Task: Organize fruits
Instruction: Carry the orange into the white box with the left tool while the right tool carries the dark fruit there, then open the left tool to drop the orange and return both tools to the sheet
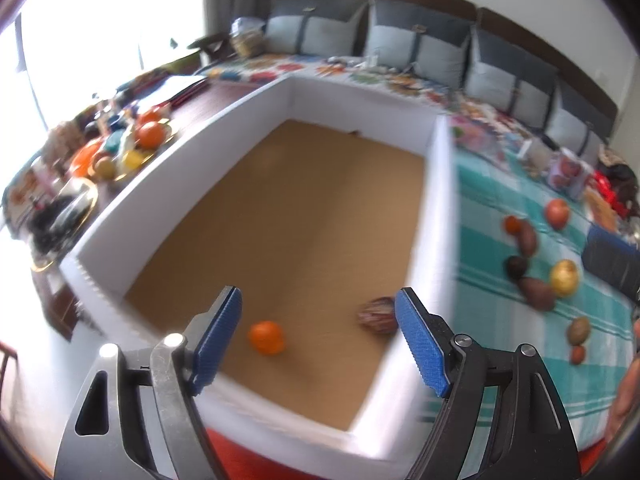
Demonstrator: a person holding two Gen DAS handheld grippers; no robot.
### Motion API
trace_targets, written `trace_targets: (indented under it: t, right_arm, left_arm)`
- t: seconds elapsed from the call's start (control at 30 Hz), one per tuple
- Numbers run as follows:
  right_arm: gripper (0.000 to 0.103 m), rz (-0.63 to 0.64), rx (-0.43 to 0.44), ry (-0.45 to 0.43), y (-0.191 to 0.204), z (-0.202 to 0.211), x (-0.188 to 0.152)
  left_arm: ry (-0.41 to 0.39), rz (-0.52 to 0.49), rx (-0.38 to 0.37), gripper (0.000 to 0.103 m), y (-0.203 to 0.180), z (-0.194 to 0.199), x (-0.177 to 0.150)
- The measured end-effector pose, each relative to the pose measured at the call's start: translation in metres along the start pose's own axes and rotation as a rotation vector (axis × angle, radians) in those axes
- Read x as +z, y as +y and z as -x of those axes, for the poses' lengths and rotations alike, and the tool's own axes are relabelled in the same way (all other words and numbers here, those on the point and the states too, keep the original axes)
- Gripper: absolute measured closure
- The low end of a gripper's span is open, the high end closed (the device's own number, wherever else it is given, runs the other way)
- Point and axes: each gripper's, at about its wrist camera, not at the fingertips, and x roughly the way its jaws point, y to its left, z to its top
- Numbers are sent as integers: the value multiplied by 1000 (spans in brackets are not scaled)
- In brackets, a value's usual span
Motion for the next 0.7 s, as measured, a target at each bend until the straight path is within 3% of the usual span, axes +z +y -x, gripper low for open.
trace_targets:
  t: [0.17, 0.33, 0.57, 0.7]
  right_arm:
    - [2, -10, -190, -33, -77, 46, -57]
    - [2, -126, -434, 20, -183, 77, -143]
    - [2, -319, -627, 20, -283, 122, -224]
    - [2, -388, -648, 22, -303, 131, -241]
  left_arm:
    - [-23, -65, -107, 19, -62, 15, -7]
    - [26, -161, -214, 17, -136, 8, -27]
    - [120, -257, -207, 17, -210, -40, -72]
    - [135, -258, -163, 17, -223, -64, -82]
